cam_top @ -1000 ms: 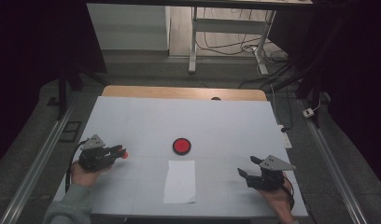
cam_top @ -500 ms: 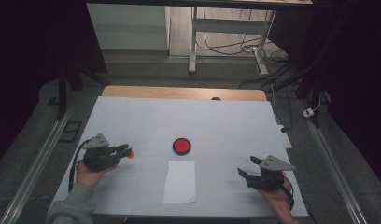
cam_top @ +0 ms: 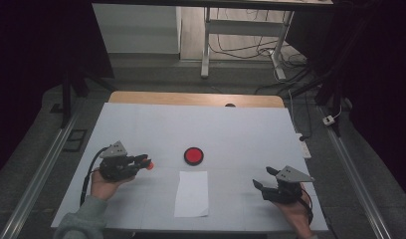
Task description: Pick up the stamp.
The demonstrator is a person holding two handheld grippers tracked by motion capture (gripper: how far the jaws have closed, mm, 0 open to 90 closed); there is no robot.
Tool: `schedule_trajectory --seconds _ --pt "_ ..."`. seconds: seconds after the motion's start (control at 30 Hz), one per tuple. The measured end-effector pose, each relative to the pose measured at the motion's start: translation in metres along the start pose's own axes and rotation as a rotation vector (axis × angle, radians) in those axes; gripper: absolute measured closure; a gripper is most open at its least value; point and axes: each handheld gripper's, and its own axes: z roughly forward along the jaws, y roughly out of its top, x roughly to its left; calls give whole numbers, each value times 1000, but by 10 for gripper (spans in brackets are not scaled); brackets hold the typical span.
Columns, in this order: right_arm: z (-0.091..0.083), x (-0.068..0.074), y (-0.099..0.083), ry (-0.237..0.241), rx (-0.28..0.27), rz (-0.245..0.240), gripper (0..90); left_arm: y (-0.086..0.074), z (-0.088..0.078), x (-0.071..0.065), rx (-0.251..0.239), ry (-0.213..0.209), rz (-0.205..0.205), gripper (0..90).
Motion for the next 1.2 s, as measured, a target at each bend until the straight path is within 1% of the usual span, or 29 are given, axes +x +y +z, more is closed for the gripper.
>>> schedule_trajectory --seconds 0.03,0.1,0.13,0.33,0.5,0.63,0.8,0.9,1.0,1.2 --pt "0 0 0 0 0 0 284 2 3 -2 -1 -11 -1 724" --pt "0 0 0 -1 4 -2 284 3 4 -3 -1 -19 0 724" --pt "0 0 0 0 -1 2 284 5 7 -5 2 -27 7 724" --pt "0 0 1 1 -2 3 285 10 14 -11 4 -50 22 724" --pt "1 1 2 0 -3 1 285 15 18 -17 -11 -54 45 724" --pt "1 1 2 2 -6 3 285 18 21 -21 -8 -64 54 724" --pt "0 2 2 0 -9 -1 285 20 28 -28 6 -83 70 724" --pt "0 1 2 1 -11 2 286 21 32 -33 9 -107 76 724" --pt "0 2 2 0 -7 -1 286 22 37 -38 18 -119 87 724" --pt "0 2 2 1 -8 2 286 25 46 -44 35 -129 103 723"
